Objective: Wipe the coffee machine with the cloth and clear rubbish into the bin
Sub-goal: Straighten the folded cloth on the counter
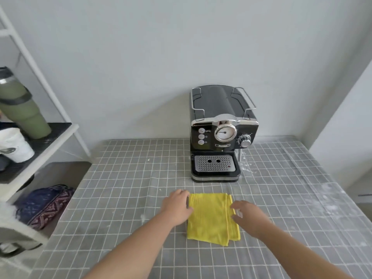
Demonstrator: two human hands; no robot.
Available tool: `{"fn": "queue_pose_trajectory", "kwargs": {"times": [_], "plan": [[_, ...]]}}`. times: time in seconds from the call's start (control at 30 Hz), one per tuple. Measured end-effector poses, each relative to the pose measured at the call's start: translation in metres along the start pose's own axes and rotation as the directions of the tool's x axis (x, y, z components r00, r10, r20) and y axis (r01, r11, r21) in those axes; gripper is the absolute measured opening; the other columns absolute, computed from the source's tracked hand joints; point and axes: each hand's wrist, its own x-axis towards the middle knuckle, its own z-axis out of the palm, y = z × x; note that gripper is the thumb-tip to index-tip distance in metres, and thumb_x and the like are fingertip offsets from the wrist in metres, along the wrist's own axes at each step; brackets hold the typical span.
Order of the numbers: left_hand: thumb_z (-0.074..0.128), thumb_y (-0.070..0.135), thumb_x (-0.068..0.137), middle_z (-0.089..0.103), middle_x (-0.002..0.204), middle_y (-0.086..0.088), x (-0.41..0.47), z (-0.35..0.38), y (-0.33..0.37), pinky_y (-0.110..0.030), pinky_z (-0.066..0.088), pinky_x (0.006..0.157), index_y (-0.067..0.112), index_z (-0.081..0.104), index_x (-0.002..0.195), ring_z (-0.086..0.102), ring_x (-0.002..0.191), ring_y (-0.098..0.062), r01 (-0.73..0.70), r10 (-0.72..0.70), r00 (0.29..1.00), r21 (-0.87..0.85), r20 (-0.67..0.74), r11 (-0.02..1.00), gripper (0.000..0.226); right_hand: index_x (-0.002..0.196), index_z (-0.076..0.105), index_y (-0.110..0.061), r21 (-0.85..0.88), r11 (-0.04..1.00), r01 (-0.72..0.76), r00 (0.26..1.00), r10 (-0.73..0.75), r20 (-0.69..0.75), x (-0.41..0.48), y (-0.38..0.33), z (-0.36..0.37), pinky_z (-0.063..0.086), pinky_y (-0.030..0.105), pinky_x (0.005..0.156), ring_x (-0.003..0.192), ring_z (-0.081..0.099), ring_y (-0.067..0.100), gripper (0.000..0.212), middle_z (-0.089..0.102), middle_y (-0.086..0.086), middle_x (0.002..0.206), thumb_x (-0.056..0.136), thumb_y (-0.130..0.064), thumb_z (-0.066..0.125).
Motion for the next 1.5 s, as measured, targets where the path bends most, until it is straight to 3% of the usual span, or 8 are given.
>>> {"fn": "queue_pose_trajectory", "kwargs": {"times": [0.27,0.53,0.77,0.83,0.9,1.1,1.2,1.5], "plan": [[0.059,0.036,0.089,0.038,0.146,-0.001,0.031,0.012,-0.018,-0.039,0.037,0.111,0.018,0.033,0.142,0.040,0.132,-0.020,0.039,-0.031,0.992,-0.061,0.126,0.997,0.062,0.146,0.021,-0.027,-0.125,0.991,-0.041,0.992,0.055,0.112,0.029,-0.002,0.016,0.033,0.038,0.112,0.141,0.024,0.023,0.075,0.014,-0.004,0.157,0.084,-0.034,0.064],[0.060,0.034,0.089,0.031,0.153,-0.004,0.041,0.026,-0.003,-0.036,0.032,0.115,0.015,0.024,0.148,0.035,0.138,-0.022,0.123,-0.110,0.990,-0.154,0.094,0.980,0.071,0.144,0.026,-0.024,-0.026,0.997,-0.077,0.995,0.079,0.057,0.062,0.006,0.017,0.039,0.038,0.106,0.133,0.036,0.023,0.062,0.038,-0.002,0.146,0.089,-0.032,0.055],[0.062,0.016,0.089,0.056,0.085,0.002,0.047,0.036,0.016,-0.017,0.040,0.047,0.010,0.051,0.123,0.050,0.056,-0.006,0.346,-0.323,0.938,-0.428,0.128,0.835,0.036,0.119,0.054,-0.012,-0.001,0.998,-0.066,0.993,0.066,0.097,0.086,-0.004,0.016,0.048,0.031,0.085,0.100,0.054,0.021,0.032,0.051,0.006,0.121,0.089,-0.022,0.053],[0.061,0.016,0.089,0.049,0.071,0.005,0.042,0.038,0.014,-0.021,0.040,0.050,0.012,0.057,0.084,0.044,0.053,-0.006,0.338,-0.328,0.940,-0.407,0.097,0.849,0.007,0.111,0.057,-0.012,-0.028,1.000,-0.006,0.993,0.009,0.116,0.085,-0.003,0.014,0.043,0.028,0.082,0.100,0.053,0.021,0.026,0.051,0.005,0.116,0.087,-0.022,0.054],[0.059,0.018,0.089,0.050,0.073,0.003,0.036,0.037,0.013,-0.024,0.041,0.055,0.014,0.051,0.070,0.045,0.057,-0.009,0.324,-0.328,0.942,-0.442,0.072,0.836,0.021,0.101,0.057,-0.015,0.049,0.998,0.025,0.992,-0.031,0.123,0.079,0.000,0.012,0.041,0.024,0.070,0.090,0.053,0.018,0.018,0.051,0.003,0.107,0.085,-0.022,0.057],[0.042,0.035,0.098,0.059,0.125,-0.013,0.001,0.029,0.012,-0.027,0.050,0.072,0.011,0.042,0.134,0.061,0.085,-0.014,0.335,-0.436,0.900,-0.635,-0.003,0.696,0.043,0.093,0.052,-0.016,0.359,0.928,0.100,0.988,-0.134,0.073,0.069,-0.017,0.001,0.036,0.028,0.050,0.055,0.045,0.015,0.004,0.052,0.006,0.069,0.091,-0.019,0.052],[0.041,0.033,0.098,0.063,0.104,-0.007,-0.026,0.017,0.001,-0.040,0.050,0.086,0.013,0.046,0.124,0.060,0.087,-0.016,0.315,-0.523,0.845,-0.684,-0.114,0.658,0.034,0.102,0.051,-0.019,0.382,0.907,0.177,0.970,-0.225,0.086,0.070,-0.051,0.005,0.038,0.027,0.050,0.058,0.048,0.016,0.009,0.055,0.008,0.073,0.093,-0.021,0.050],[0.048,0.030,0.095,0.053,0.082,-0.002,-0.123,-0.018,-0.108,-0.037,0.044,0.072,0.009,0.048,0.093,0.051,0.079,-0.020,0.369,-0.716,0.661,-0.734,-0.224,0.570,0.021,0.088,0.054,-0.016,0.430,0.838,0.337,0.875,-0.448,0.187,0.045,-0.187,0.056,0.039,0.026,0.057,0.068,0.052,0.017,0.007,0.054,0.000,0.076,0.091,-0.021,0.056]]}}
